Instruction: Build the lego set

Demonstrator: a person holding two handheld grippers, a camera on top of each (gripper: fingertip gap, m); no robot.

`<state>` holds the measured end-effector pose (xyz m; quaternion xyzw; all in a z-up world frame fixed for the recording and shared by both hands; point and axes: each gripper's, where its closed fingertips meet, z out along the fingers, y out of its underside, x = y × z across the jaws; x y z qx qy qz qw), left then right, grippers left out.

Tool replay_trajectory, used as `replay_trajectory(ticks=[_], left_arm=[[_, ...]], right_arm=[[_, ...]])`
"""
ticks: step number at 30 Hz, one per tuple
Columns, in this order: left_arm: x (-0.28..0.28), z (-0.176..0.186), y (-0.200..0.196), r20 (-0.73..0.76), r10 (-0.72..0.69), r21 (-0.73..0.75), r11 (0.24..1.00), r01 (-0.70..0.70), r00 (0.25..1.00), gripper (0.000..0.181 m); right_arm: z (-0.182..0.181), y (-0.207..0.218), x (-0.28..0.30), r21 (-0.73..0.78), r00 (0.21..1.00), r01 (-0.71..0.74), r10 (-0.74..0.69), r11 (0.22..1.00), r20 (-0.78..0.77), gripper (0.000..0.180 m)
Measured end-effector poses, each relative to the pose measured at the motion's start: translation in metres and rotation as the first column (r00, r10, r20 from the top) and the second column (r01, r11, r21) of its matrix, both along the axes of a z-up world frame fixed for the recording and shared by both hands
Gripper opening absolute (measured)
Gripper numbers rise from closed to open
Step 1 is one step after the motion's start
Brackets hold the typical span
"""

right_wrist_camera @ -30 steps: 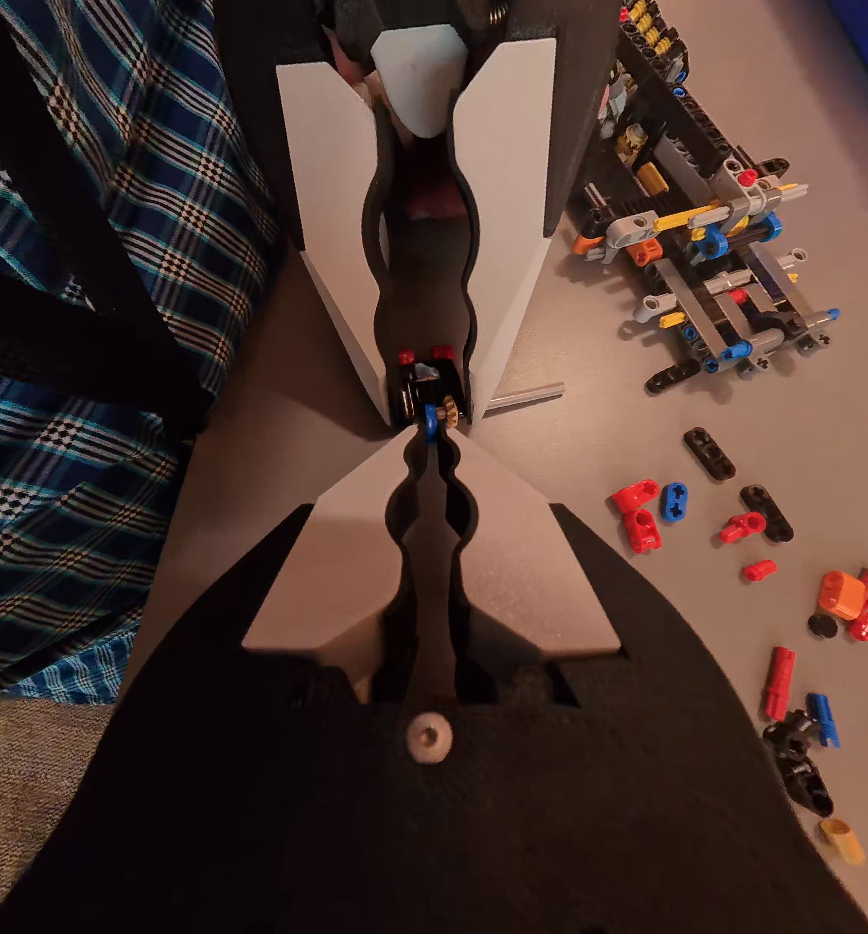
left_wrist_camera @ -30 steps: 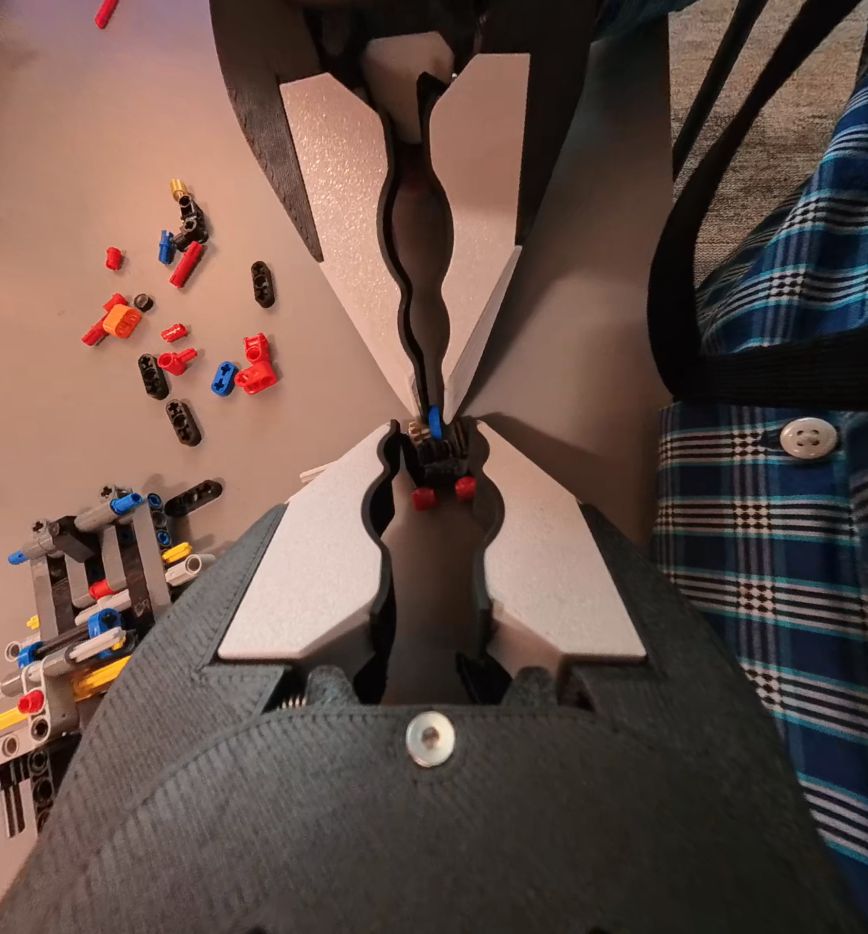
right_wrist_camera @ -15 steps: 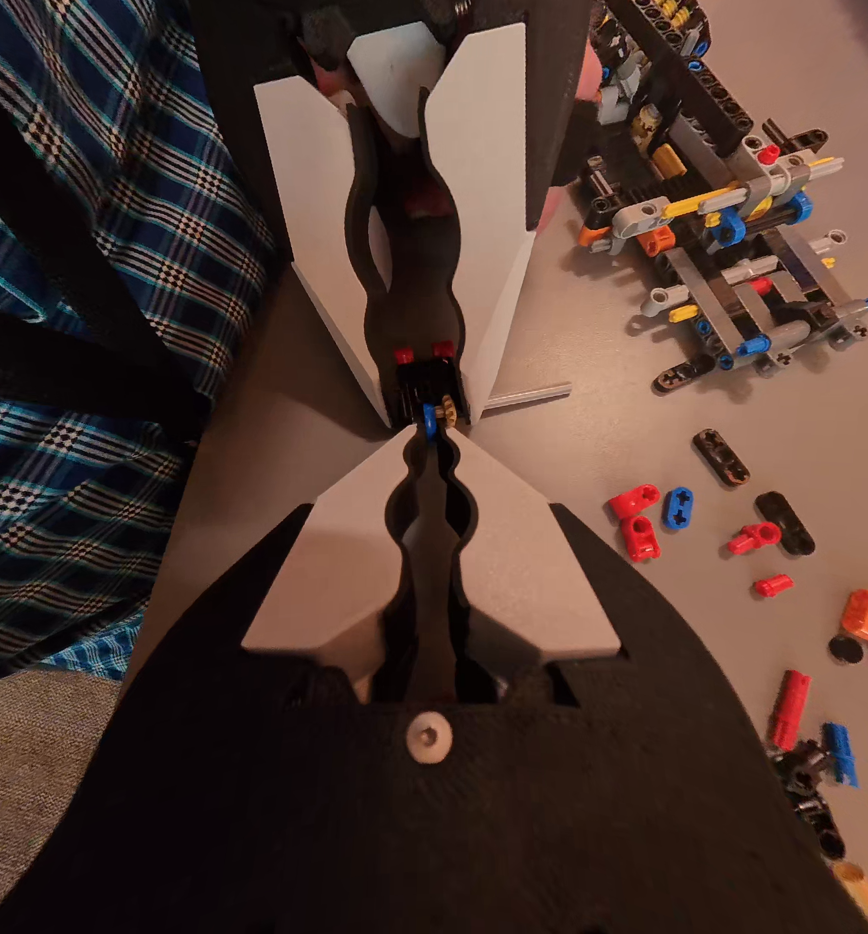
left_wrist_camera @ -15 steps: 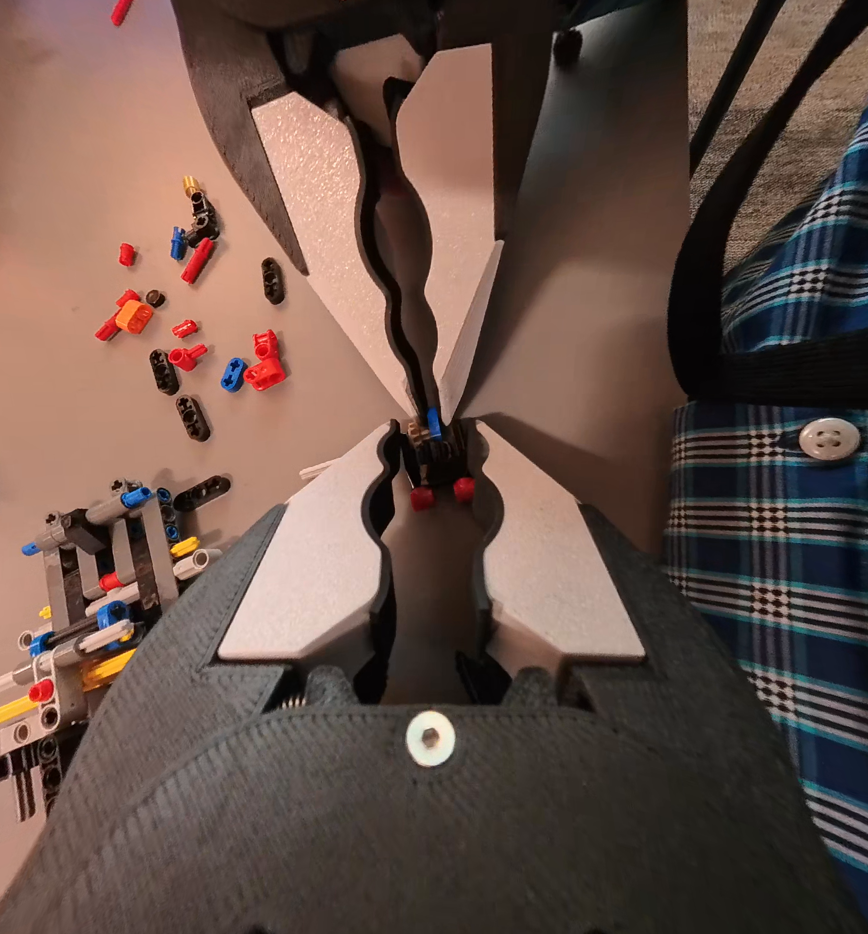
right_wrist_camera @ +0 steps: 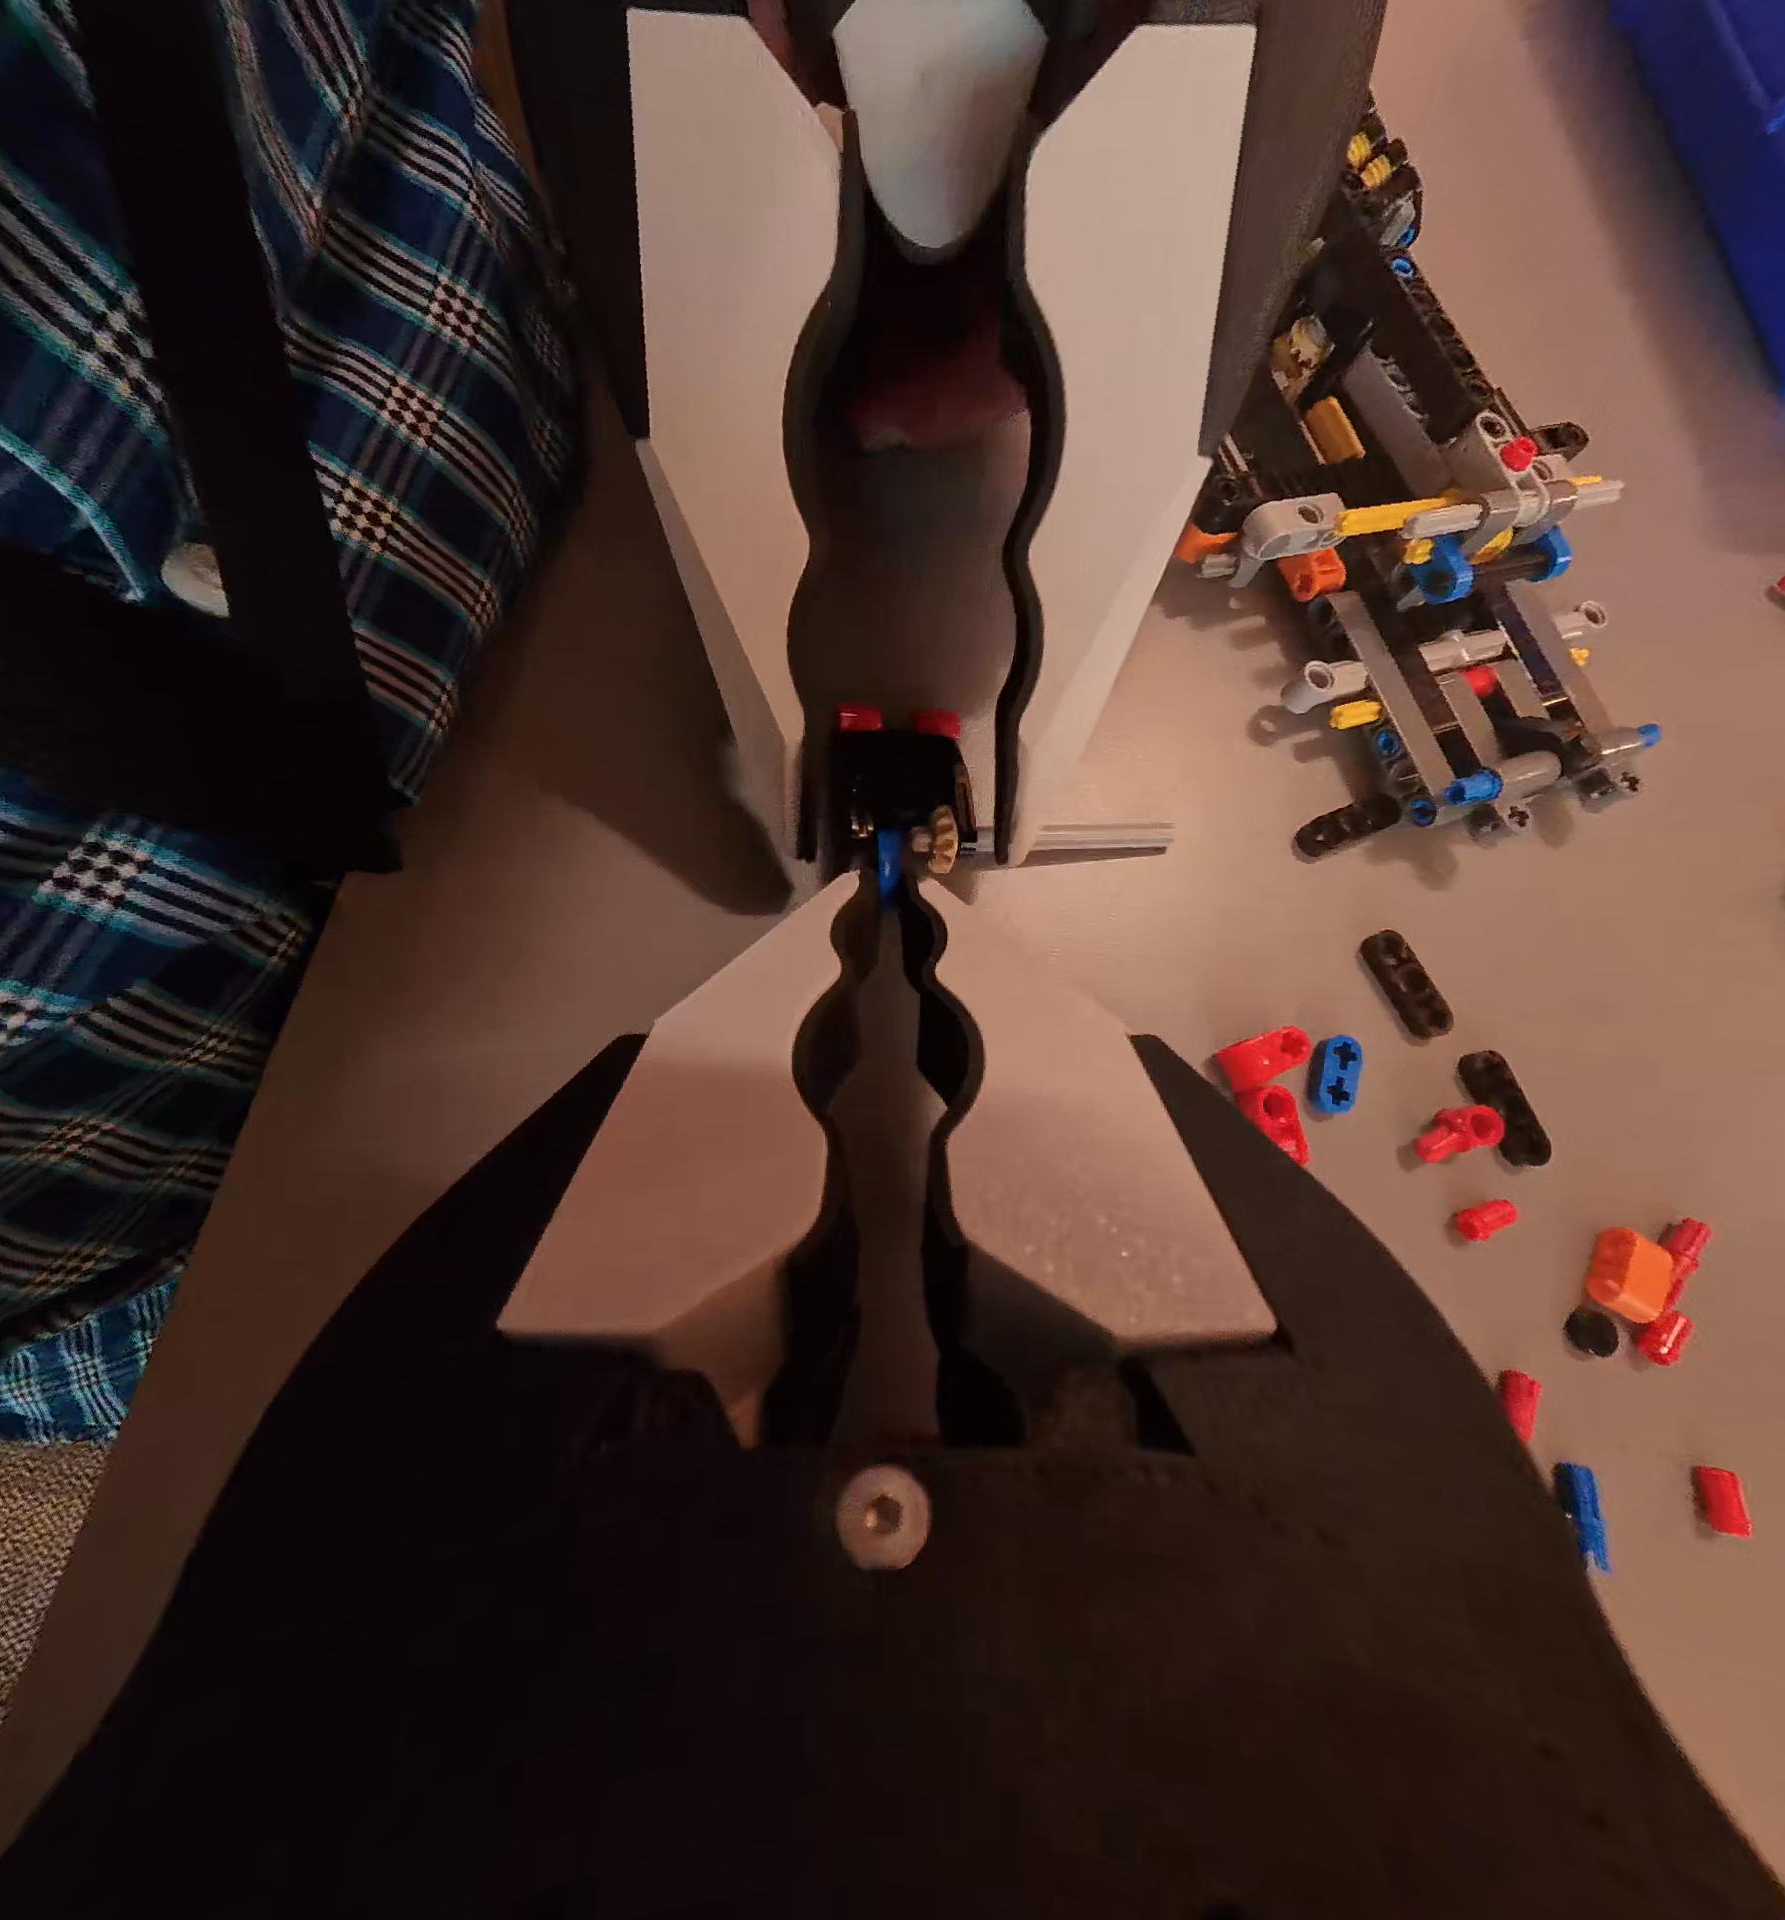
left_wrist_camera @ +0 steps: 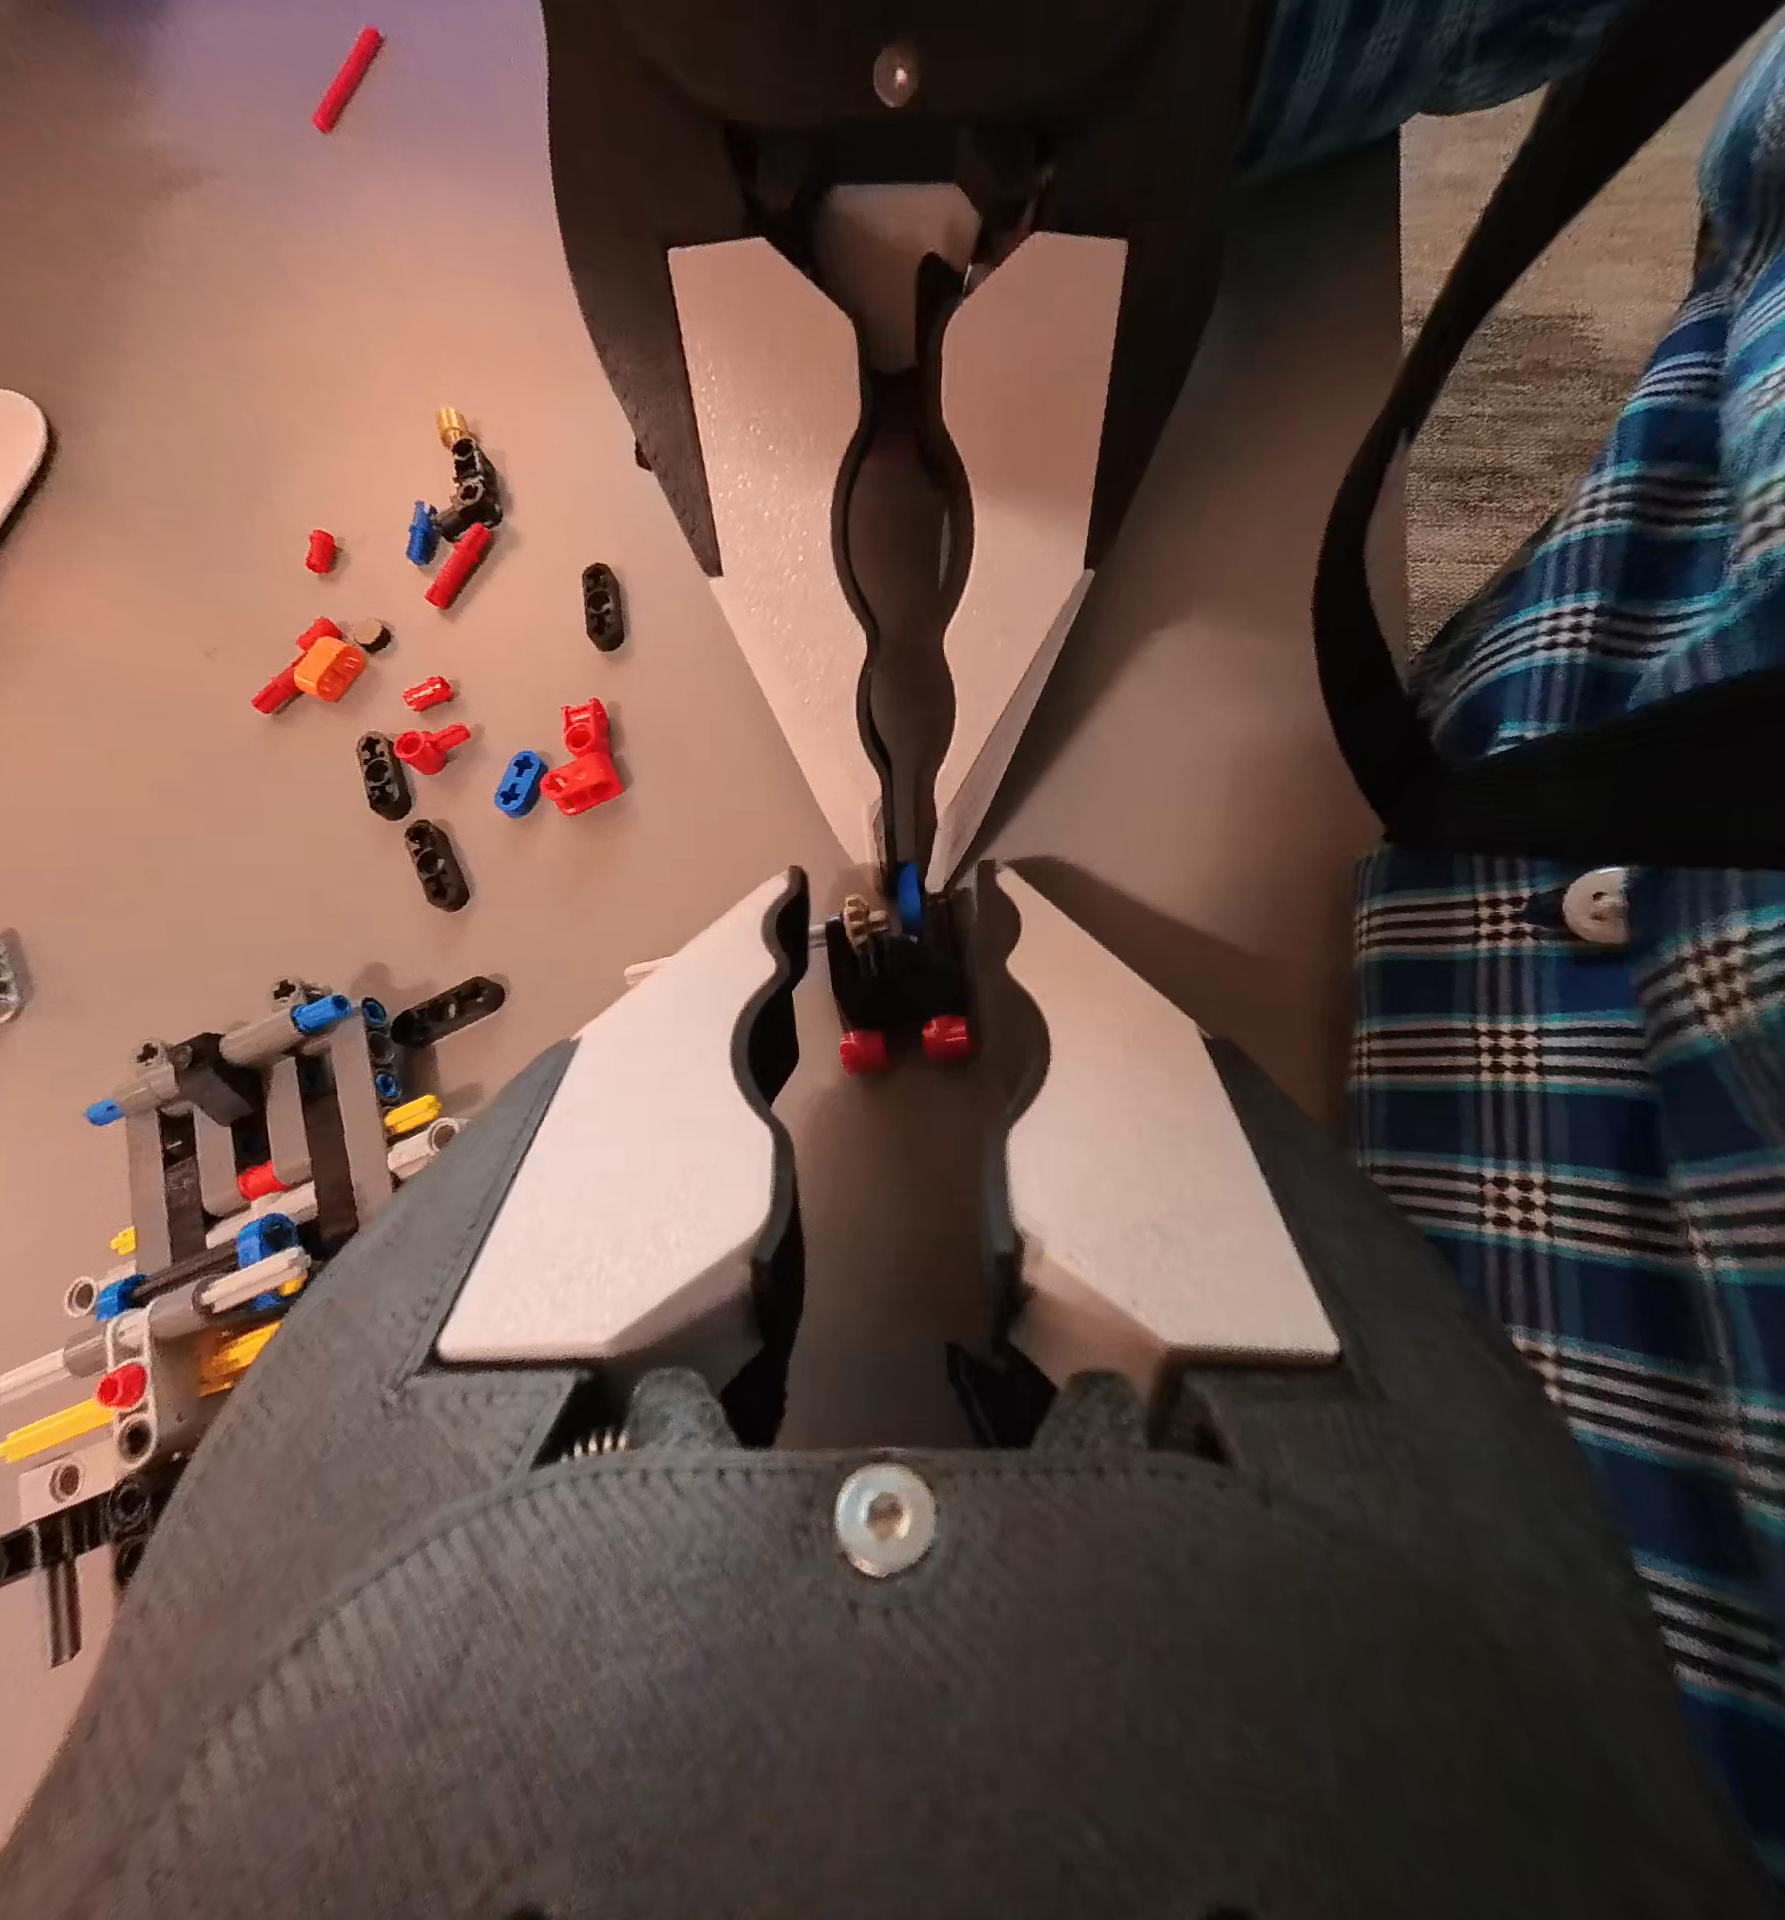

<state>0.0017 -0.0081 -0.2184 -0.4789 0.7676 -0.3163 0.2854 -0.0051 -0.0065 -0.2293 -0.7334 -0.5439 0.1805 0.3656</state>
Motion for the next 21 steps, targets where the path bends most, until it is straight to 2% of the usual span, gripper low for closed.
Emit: replay_trajectory(ticks=[7, 21], left_arm=[[-0.0044, -0.0067, 0.0028, -0.039, 0.009, 0.029, 1.0, -0.008, 0.999, 0.035], [-0.0046, -0.0076, 0.0037, -0.04, 0.018, 0.047, 0.999, -0.016, 0.999, 0.027]], right_arm=[[0.0, 0.0018, 0.0008, -0.016, 1.0, 0.01, -0.01, 1.0, -0.005, 0.001], [0.0011, 0.0052, -0.0011, -0.019, 1.0, 0.021, -0.021, 1.0, -0.011, 0.001]])
